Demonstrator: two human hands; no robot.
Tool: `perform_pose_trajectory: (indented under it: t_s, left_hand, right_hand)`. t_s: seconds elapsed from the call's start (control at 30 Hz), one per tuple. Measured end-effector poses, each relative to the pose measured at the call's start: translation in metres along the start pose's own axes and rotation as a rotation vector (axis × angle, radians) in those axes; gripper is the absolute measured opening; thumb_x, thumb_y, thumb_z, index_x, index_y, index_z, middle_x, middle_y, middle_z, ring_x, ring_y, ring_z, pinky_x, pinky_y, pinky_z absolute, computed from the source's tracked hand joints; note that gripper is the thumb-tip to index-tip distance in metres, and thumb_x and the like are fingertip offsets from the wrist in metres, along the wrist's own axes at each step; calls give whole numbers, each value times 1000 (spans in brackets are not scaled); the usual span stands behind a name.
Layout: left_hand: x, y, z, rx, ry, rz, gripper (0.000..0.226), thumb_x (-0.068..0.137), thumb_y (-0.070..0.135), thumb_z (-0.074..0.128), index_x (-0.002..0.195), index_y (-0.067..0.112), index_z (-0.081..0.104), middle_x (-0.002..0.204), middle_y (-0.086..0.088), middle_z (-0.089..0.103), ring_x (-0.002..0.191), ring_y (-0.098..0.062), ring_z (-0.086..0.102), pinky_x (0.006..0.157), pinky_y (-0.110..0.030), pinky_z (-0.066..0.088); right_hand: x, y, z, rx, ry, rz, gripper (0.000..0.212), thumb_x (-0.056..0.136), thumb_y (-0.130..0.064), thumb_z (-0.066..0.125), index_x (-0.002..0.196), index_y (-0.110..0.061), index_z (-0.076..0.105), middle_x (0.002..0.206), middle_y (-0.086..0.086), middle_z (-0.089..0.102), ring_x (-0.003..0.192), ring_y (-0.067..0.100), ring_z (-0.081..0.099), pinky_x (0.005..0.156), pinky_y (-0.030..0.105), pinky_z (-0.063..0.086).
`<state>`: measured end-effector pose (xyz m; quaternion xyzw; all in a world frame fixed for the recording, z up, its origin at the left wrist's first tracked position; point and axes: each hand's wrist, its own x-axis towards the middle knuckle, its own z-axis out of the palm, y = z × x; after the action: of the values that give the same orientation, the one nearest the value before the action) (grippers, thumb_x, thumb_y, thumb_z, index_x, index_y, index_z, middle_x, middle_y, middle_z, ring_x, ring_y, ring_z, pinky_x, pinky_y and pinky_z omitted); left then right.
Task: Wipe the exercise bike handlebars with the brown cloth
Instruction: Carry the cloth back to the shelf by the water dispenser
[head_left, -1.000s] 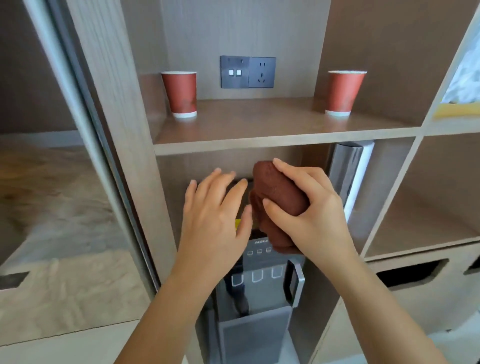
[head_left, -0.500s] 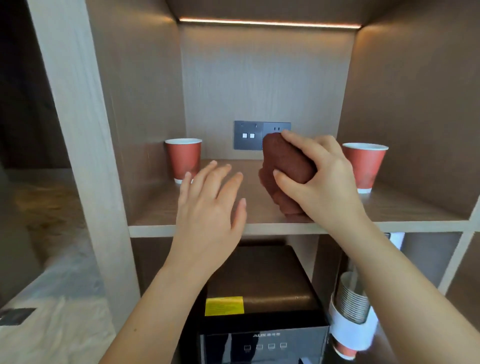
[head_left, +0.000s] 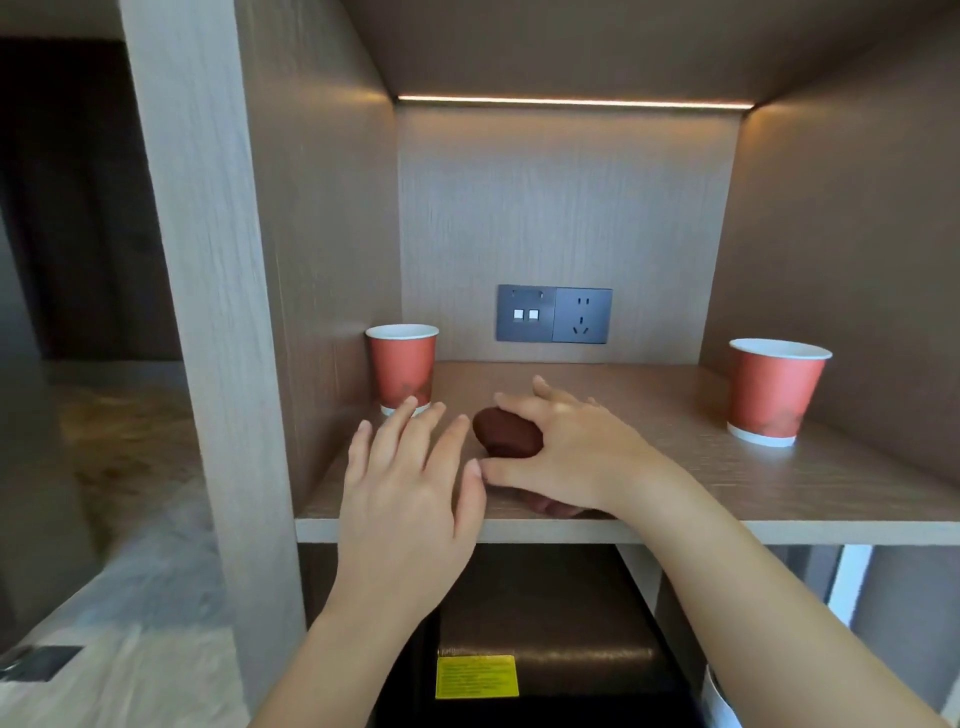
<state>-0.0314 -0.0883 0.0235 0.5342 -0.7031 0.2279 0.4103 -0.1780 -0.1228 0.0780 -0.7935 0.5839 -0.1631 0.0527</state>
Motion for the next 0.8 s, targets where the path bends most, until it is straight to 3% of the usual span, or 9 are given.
perform_pose_trajectory:
  t_s: [0.13, 0.23, 0.37, 0.5, 0.67, 0.8]
  left_hand:
    - [-4, -1, 1, 17, 14, 7, 45, 86, 31, 34, 109, 8, 66, 115, -13, 65, 114, -31, 56, 99, -50, 28]
    - [-9, -3, -2, 19, 11, 20, 45, 86, 29, 34, 109, 6, 65, 116, -14, 64, 115, -32, 54, 100, -50, 27]
    - [-16, -11, -10, 52, 18, 27, 46, 86, 30, 34, 113, 5, 62, 126, -17, 57, 126, -33, 42, 102, -52, 18]
    - [-22, -20, -22, 101, 54, 60, 45, 86, 30, 37, 116, 7, 61, 137, -16, 47, 135, -30, 26, 105, -53, 12]
    - [-27, -29, -37, 105, 103, 60, 42, 85, 27, 41, 119, 9, 59, 143, -13, 38, 138, -28, 18, 108, -46, 3]
    - [-31, -38, -46, 141, 99, 12, 45, 84, 28, 41, 124, 10, 55, 146, -16, 32, 138, -29, 17, 106, -53, 7]
  right_hand:
    - [-2, -3, 4, -135, 74, -18, 76, 77, -74, 39, 142, -47, 11, 158, -4, -2, 142, 39, -5, 108, 63, -1]
    - [-15, 8, 0, 72, 104, -100, 79, 72, -74, 43, 140, -52, 9, 157, -9, -1, 144, 27, -5, 112, 58, -2]
    - [-38, 38, -13, 222, -4, -120, 81, 54, -84, 42, 126, -70, 9, 153, -23, 6, 143, 10, 6, 116, 49, 12]
    - [-43, 46, -12, 238, -115, -143, 75, 63, -74, 45, 120, -75, -2, 151, -26, 7, 139, -2, -1, 117, 43, -2]
    - [-26, 8, 3, 172, -112, -158, 82, 60, -81, 33, 128, -66, -10, 156, -16, 3, 144, 14, 3, 115, 49, -4]
    - [-6, -28, 24, 153, -92, -207, 85, 72, -77, 37, 137, -53, -12, 158, -6, 0, 145, 20, 3, 114, 56, 0]
